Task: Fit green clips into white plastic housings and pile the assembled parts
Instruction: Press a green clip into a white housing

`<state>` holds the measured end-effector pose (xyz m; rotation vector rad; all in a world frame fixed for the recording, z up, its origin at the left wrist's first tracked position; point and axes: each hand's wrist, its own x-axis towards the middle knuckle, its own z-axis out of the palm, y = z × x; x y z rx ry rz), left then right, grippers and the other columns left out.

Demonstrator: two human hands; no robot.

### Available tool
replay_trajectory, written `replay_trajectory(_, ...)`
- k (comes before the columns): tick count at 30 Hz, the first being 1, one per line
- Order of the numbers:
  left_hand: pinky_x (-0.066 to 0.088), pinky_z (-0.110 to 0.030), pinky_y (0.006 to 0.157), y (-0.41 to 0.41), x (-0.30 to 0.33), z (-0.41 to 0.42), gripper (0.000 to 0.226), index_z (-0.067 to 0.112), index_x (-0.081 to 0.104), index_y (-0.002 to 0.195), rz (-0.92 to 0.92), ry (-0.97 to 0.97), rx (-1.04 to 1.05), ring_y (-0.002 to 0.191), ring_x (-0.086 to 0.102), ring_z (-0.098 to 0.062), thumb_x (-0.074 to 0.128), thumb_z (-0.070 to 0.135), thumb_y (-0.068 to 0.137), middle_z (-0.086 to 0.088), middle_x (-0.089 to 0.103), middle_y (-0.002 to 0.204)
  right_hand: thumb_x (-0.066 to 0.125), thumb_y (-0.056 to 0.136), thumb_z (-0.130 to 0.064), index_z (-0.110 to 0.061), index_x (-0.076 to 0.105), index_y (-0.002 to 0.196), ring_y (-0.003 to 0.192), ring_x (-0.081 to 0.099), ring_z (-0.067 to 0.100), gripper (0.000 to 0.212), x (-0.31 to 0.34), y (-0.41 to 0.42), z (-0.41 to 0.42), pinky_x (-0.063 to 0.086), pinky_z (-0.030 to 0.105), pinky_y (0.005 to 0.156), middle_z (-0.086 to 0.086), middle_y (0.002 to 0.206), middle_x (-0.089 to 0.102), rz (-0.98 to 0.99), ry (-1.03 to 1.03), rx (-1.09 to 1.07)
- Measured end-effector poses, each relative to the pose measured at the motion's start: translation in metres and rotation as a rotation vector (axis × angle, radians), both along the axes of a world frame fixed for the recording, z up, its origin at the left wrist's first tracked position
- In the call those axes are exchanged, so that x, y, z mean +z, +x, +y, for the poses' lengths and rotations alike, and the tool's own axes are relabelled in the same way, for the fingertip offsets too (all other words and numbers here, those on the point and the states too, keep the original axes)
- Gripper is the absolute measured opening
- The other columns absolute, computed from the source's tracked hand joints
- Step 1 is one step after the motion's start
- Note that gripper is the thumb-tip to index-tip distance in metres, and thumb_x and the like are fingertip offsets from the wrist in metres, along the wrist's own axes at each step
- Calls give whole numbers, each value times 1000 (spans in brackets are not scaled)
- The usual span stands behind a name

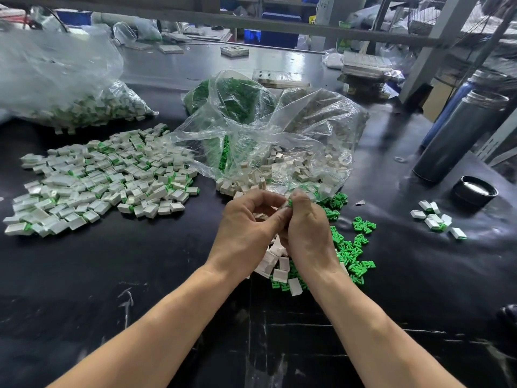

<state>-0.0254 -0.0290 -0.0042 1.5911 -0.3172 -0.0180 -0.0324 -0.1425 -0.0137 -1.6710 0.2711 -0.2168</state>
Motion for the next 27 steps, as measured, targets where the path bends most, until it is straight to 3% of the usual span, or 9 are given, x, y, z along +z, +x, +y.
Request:
replay_trajectory(3, 60, -36, 72, -2, -1, -2, 4, 17, 77, 91, 0, -13, 18, 73, 70, -16, 80, 18, 89, -5, 76, 84, 29, 80, -66, -4, 76, 91, 89, 72, 39, 78, -4, 2, 2, 57, 60, 80, 17, 90, 77, -24, -17, -33)
replay_trajectory(5, 59, -30, 71, -3, 0, -1, 4, 17, 77, 89, -8, -3, 26, 72, 70, -10, 81, 18, 88, -1, 76, 80, 30, 80, -65, -11, 79, 89, 82, 73, 29, 74, -7, 3, 1, 57, 50, 71, 9, 84, 78, -38, -15, -43)
replay_trajectory(8, 59, -29, 70, -5, 2, -1, 4, 16, 77, 88, -15, 1, 39, 71, 70, -10, 81, 17, 88, -3, 76, 80, 30, 78, -64, -10, 77, 84, 66, 65, 21, 72, -7, 5, 0, 48, 38, 63, 7, 75, 76, -41, -38, -59)
replay_trajectory(11, 61, -32, 73, -8, 6, -2, 3, 16, 77, 87, -30, 9, 55, 74, 71, -12, 80, 15, 88, -3, 76, 82, 31, 81, -60, -5, 76, 87, 87, 74, 34, 72, -5, 4, 2, 58, 54, 82, 16, 86, 77, -50, -22, -42)
replay_trajectory(12, 61, -33, 74, -9, 7, -2, 3, 15, 77, 88, -32, 11, 57, 75, 72, -15, 80, 15, 88, -3, 76, 83, 31, 82, -58, -4, 76, 85, 87, 74, 35, 70, -4, 4, 2, 58, 55, 81, 16, 84, 77, -52, -32, -48)
replay_trajectory(17, 60, -29, 70, -12, 8, -3, 2, 10, 77, 91, -33, 8, 62, 73, 70, -11, 78, 11, 89, -5, 76, 84, 32, 90, -46, -11, 69, 68, 68, 66, 29, 56, 4, -3, 4, 53, 47, 64, 3, 63, 66, -76, -85, -102)
replay_trajectory(19, 59, -25, 69, -11, 8, -4, 3, 11, 77, 92, -39, 18, 70, 74, 70, -9, 79, 12, 89, -4, 76, 85, 33, 91, -42, -15, 63, 61, 60, 58, 22, 51, 7, -5, 4, 45, 37, 58, -3, 57, 59, -98, -94, -112)
replay_trajectory(24, 59, -26, 73, -11, 6, -4, 4, 14, 78, 92, -34, 38, 86, 80, 73, -14, 80, 16, 89, -2, 76, 87, 36, 108, -23, -22, 56, 55, 45, 49, 0, 57, 5, -8, 1, 37, 17, 46, -14, 45, 54, -131, -128, -120)
replay_trajectory(27, 59, -24, 73, -11, 6, -4, 4, 15, 78, 93, -39, 49, 86, 81, 72, -12, 80, 16, 89, 0, 76, 88, 36, 108, -23, -21, 58, 57, 46, 49, 3, 56, 6, -7, 3, 37, 19, 46, -12, 47, 53, -127, -119, -121)
